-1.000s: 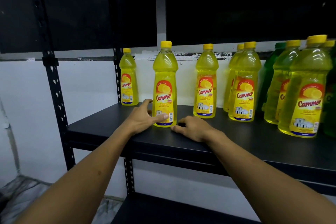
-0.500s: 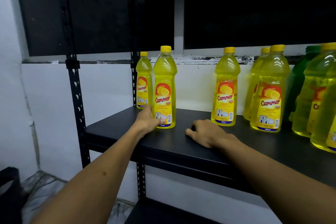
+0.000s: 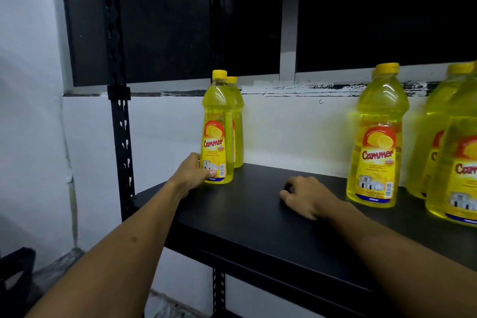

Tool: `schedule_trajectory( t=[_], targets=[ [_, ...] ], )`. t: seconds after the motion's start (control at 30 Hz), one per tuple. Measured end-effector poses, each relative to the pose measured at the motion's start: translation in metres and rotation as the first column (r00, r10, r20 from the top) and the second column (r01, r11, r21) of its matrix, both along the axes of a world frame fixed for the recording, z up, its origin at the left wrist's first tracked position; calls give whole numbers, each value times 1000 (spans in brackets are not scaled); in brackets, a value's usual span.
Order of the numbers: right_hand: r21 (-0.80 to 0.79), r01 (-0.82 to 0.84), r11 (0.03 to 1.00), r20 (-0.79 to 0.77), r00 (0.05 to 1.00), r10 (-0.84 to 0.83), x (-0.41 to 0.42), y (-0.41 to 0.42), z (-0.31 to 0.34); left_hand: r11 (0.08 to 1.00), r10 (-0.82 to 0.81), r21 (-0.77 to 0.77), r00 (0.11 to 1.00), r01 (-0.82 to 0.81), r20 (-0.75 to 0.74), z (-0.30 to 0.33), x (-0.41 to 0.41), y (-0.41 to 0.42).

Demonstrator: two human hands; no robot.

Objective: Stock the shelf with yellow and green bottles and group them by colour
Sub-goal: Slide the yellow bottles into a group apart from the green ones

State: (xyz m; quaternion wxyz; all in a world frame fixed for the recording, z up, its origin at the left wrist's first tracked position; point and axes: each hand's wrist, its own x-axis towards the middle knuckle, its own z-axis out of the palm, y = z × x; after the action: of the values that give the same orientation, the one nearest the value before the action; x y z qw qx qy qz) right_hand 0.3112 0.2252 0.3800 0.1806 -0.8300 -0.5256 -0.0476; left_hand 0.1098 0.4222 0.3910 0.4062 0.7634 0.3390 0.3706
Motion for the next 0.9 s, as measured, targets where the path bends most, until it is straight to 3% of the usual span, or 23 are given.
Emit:
schedule_trajectory(
  t=[0.17,0.9],
  targets=[
    [-2,1,1000,-9,1000,-1,13,15,1,997,30,71,999,-31,16,-1,4,24],
    [-11,-14,1000,-28,1000,14,21,22,1,969,99,240,976,-50,-195,-3,20,35]
  ],
)
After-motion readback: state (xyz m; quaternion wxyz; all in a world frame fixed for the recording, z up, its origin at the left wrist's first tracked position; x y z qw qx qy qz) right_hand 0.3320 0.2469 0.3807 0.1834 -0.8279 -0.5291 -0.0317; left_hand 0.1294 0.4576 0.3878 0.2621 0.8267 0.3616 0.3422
